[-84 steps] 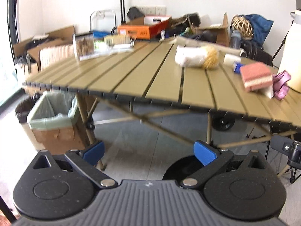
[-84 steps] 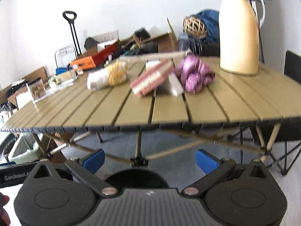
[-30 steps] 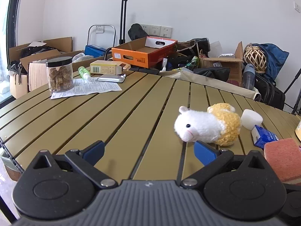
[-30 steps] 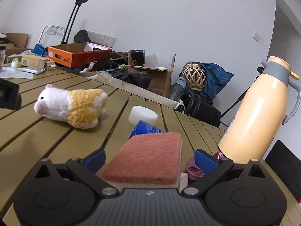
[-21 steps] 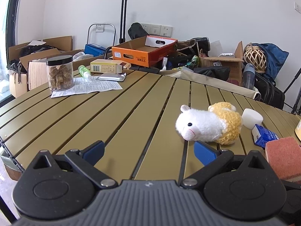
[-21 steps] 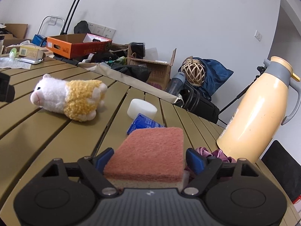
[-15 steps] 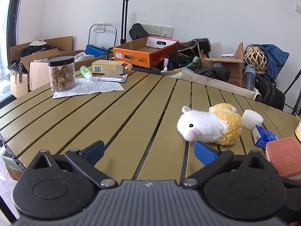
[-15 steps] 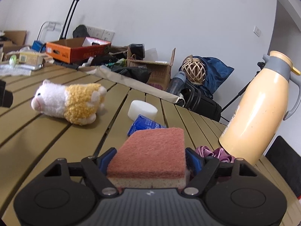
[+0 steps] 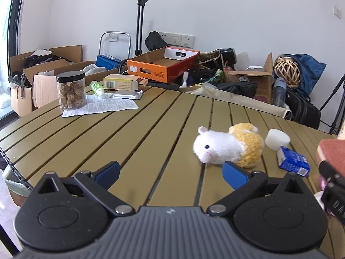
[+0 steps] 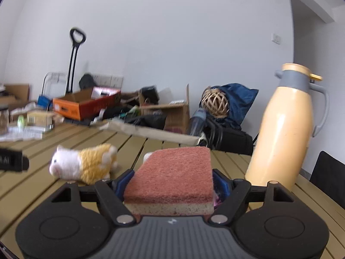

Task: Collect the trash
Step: 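Lift the sponge with the right tool while the left tool moves toward the plush hamster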

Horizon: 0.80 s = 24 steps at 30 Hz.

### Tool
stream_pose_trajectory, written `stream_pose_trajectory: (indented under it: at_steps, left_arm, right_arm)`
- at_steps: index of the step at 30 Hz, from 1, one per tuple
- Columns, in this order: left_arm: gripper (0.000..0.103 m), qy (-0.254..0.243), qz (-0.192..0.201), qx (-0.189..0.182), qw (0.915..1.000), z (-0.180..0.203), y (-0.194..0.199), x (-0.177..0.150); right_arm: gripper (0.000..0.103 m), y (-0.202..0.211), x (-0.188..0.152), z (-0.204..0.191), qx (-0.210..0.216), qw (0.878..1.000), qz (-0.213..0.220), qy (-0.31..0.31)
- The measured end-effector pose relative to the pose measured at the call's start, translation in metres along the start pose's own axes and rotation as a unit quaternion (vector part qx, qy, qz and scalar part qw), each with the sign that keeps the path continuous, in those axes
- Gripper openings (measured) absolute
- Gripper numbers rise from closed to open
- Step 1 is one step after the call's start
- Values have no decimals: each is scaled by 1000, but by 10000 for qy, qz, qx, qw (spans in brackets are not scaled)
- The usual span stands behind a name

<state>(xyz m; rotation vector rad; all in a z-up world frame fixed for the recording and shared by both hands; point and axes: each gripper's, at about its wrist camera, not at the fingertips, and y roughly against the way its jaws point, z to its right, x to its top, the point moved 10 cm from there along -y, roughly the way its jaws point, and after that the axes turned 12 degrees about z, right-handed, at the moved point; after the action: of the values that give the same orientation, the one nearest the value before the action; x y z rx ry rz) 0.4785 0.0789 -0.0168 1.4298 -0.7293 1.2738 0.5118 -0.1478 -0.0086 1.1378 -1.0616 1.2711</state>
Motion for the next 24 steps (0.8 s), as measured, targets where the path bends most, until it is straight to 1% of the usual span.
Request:
stream_pose_trajectory:
  at_steps: [5,10,14,16,19,24]
  left_arm:
    - [103,142,41,-109,9998,6,10,2]
    - [103,211,83,-187,9996,15,15,4]
    - [103,229,-9,-182,9996,23,12,4]
    - [103,225,-109,-255,9994,29,9,4]
    - [103,166,-180,-341,9991,38,4,9]
    - [103,-78,-293,-406,9987,53,-8,21]
  right_arm:
    - [76,9,11,28,-81,9991,120,-389]
    - [76,10,9,59,-136,9964,139,-819]
    - [76,8,3,83,-233,9932,105,-1131]
    - [76,7,-1,94,-265,9910,75,-1309]
    - [76,5,-6,106,-321,9891,65,-1434]
    - [76,5,-14,123,-403,9850,87,-1675]
